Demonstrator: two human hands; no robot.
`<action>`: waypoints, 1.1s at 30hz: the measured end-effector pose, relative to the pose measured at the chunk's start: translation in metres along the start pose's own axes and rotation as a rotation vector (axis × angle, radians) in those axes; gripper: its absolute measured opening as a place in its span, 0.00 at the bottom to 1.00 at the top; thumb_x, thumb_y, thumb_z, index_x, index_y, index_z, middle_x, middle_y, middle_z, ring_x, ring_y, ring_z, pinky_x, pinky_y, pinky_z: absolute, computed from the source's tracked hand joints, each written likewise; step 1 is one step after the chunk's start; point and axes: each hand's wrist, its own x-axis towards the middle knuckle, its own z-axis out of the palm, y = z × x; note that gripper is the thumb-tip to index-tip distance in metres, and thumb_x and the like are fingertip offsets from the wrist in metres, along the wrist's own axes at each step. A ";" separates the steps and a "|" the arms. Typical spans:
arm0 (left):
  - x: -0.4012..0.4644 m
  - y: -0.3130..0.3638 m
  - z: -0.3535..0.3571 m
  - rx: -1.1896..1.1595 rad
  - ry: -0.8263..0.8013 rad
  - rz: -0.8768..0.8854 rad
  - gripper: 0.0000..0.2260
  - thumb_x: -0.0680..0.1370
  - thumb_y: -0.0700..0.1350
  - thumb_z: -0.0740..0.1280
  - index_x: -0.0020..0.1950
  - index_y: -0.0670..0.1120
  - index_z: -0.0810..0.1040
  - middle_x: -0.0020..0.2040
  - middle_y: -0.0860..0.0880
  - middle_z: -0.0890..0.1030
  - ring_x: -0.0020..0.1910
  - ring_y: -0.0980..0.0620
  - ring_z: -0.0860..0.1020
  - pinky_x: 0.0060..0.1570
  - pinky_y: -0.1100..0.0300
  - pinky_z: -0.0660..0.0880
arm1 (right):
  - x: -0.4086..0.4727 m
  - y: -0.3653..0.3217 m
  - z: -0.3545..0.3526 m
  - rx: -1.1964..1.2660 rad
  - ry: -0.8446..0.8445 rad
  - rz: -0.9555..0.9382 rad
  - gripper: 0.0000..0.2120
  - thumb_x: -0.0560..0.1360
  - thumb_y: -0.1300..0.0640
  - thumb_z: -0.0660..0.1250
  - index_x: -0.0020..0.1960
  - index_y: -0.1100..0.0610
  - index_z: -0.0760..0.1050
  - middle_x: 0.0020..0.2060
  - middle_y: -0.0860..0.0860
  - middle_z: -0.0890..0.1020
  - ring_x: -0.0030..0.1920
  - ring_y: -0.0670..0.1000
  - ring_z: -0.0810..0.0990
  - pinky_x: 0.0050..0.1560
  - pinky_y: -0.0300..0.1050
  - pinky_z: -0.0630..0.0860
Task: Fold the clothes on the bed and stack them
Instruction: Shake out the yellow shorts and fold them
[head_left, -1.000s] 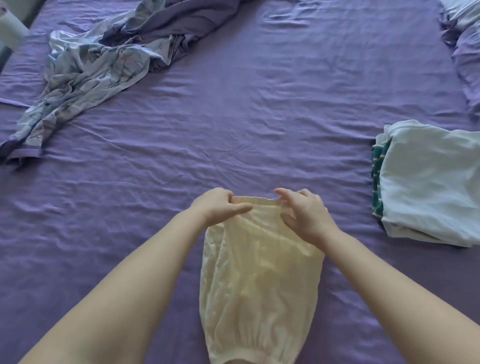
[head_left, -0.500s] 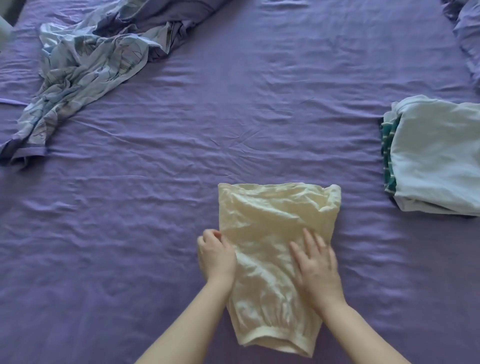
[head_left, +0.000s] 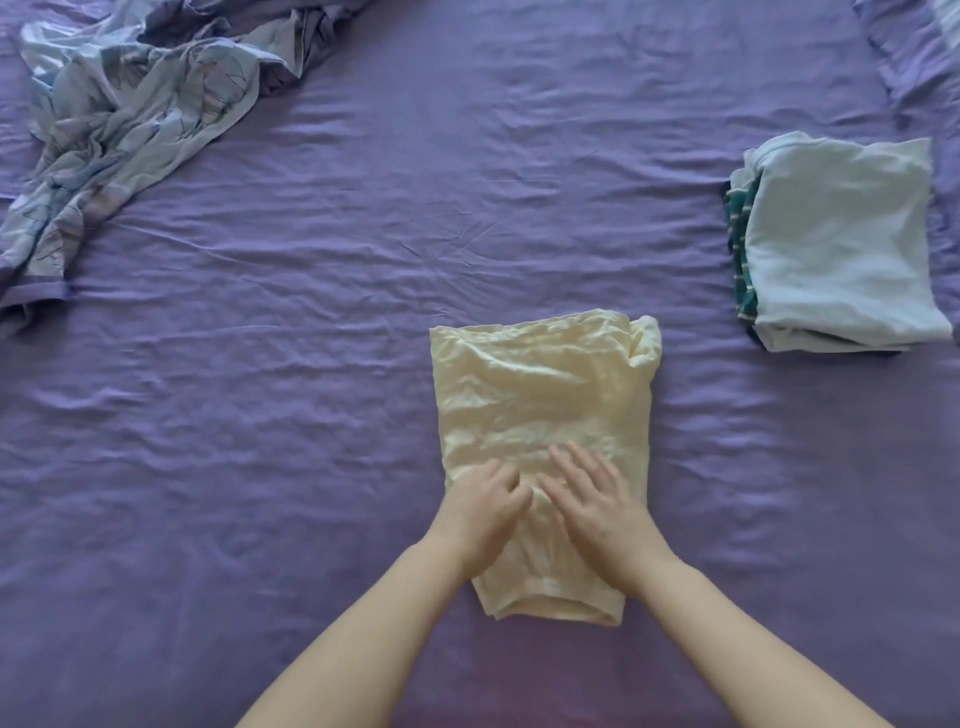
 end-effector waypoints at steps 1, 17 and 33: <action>-0.004 0.004 0.005 -0.007 -0.144 0.059 0.10 0.65 0.39 0.73 0.44 0.46 0.78 0.40 0.47 0.77 0.39 0.47 0.76 0.34 0.57 0.71 | -0.011 -0.003 0.004 -0.003 -0.027 -0.071 0.27 0.56 0.59 0.80 0.55 0.54 0.81 0.57 0.55 0.81 0.58 0.56 0.80 0.54 0.53 0.78; -0.037 0.046 0.030 0.051 -0.590 0.018 0.18 0.74 0.46 0.67 0.60 0.42 0.66 0.58 0.43 0.71 0.57 0.43 0.69 0.51 0.51 0.68 | -0.048 -0.010 0.004 0.004 -0.429 -0.165 0.16 0.63 0.54 0.68 0.50 0.51 0.77 0.46 0.48 0.81 0.48 0.52 0.79 0.45 0.44 0.75; 0.004 -0.019 -0.025 -0.950 -0.327 -0.618 0.09 0.67 0.50 0.60 0.42 0.57 0.79 0.39 0.59 0.80 0.41 0.58 0.76 0.42 0.62 0.72 | 0.021 0.032 -0.061 0.761 -0.263 0.353 0.14 0.71 0.57 0.66 0.55 0.49 0.75 0.35 0.42 0.76 0.38 0.36 0.74 0.40 0.27 0.68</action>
